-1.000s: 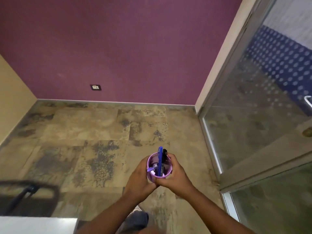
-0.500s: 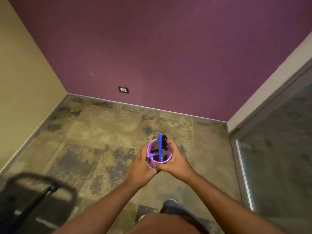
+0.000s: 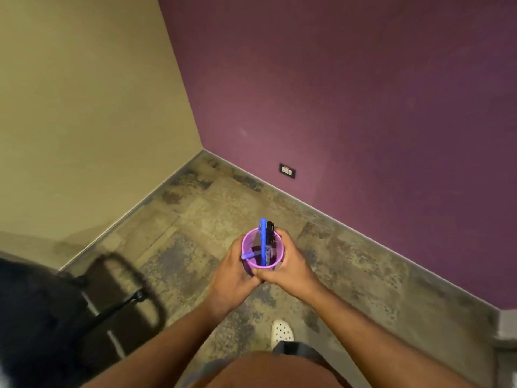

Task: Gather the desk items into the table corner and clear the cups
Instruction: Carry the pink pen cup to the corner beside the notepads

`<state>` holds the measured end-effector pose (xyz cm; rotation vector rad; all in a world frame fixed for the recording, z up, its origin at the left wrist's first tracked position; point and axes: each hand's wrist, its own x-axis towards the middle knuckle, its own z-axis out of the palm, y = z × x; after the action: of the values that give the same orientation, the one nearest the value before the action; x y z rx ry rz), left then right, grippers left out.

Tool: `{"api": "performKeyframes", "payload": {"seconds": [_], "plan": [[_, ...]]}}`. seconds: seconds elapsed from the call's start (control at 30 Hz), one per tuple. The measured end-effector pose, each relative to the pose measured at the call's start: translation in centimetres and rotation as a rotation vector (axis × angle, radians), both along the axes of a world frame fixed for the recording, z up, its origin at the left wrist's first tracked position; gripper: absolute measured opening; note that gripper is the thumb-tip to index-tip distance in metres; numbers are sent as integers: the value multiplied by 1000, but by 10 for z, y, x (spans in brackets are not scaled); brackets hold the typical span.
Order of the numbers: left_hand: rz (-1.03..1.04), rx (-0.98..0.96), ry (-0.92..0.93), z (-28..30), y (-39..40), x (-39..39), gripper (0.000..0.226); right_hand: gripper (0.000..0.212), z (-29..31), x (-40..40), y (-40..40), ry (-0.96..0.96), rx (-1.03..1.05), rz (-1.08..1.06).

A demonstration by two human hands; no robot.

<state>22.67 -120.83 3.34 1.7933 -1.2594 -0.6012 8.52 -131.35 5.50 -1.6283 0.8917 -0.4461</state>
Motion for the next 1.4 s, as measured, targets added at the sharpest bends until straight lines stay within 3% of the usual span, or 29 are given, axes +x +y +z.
{"api": "performKeyframes", "payload": {"seconds": [0.33,0.57,0.77,1.0,1.23,1.4], "plan": [[363,-26,-4,18,-58,147,76,83,11,196,-108,10,-19,400],[542,-43,60,-5,-87,279,80,83,0,355,-146,48,-57,582],[666,-83,47,9,-107,396,77,86,15,495,-175,73,-107,710],[835,-51,-3,22,-106,519,75,79,19,644,-176,36,-91,831],[1108,58,-19,16,-92,626,71,86,10,801,-160,29,-94,1124],[1289,59,-75,50,-76,690,72,82,35,899,-130,23,-110,1322]]}}
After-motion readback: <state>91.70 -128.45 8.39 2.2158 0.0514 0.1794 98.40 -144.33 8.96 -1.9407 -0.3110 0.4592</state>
